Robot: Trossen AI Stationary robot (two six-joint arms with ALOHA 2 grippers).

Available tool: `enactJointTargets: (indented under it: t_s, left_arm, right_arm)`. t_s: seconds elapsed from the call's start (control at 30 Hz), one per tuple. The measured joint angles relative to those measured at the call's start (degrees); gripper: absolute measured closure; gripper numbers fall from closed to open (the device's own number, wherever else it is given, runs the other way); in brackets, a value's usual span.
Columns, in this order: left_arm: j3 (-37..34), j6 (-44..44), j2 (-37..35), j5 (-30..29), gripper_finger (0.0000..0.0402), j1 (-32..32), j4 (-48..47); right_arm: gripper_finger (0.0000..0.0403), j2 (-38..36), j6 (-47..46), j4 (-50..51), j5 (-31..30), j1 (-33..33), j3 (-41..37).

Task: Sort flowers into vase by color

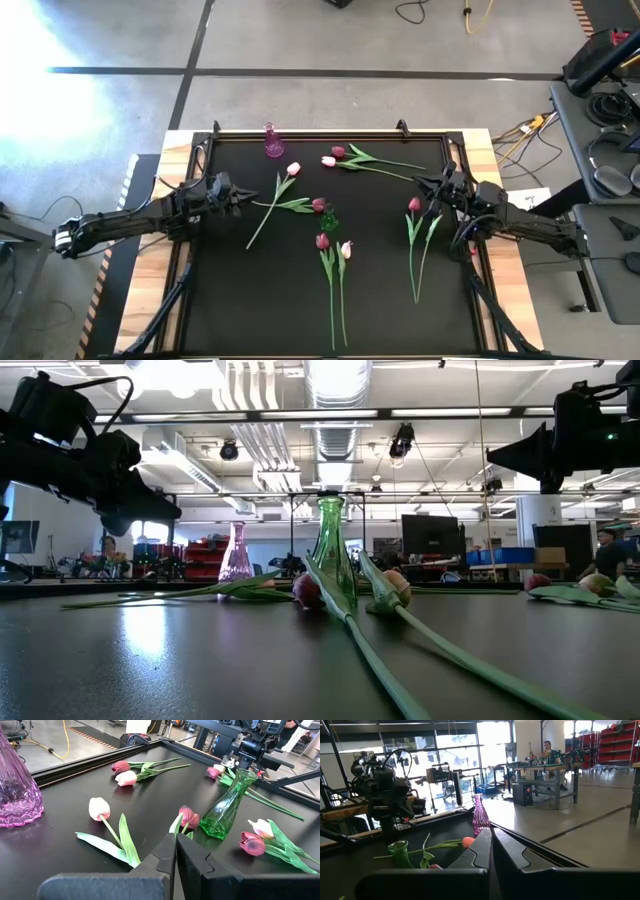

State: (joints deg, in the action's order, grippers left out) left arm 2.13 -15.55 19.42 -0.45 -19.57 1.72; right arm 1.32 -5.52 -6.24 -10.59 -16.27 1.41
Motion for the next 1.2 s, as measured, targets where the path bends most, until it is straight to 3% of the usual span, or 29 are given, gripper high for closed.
enactJointTargets:
  t_s: [0.27,0.4,0.57,0.7,1.0,1.2]
  left_arm:
    - [0.0,0.0,0.0,0.0,0.0402,0.0,0.0]
    - [0.0,0.0,0.0,0.0,0.0402,0.0,0.0]
    - [0.0,0.0,0.0,0.0,0.0402,0.0,0.0]
    - [0.0,0.0,0.0,0.0,0.0402,0.0,0.0]
    - [0.0,0.0,0.0,0.0,0.0402,0.0,0.0]
    - [0.0,0.0,0.2,0.0,0.0402,0.0,0.0]
  right_arm:
    - [0.0394,0.0,0.1,-0.2,-0.2,0.0,0.0]
    - [0.0394,0.2,0.3,-1.0,-4.9,0.0,0.0]
    - [0.0394,0.2,-6.0,-2.3,-4.5,0.0,0.0]
    - [0.0394,0.2,-6.9,-3.1,-9.1,0.0,0.0]
    - [0.0394,1.0,-15.7,-15.9,-9.0,0.0,0.0]
    - [0.0394,2.9,-20.7,-13.7,-9.0,0.0,0.0]
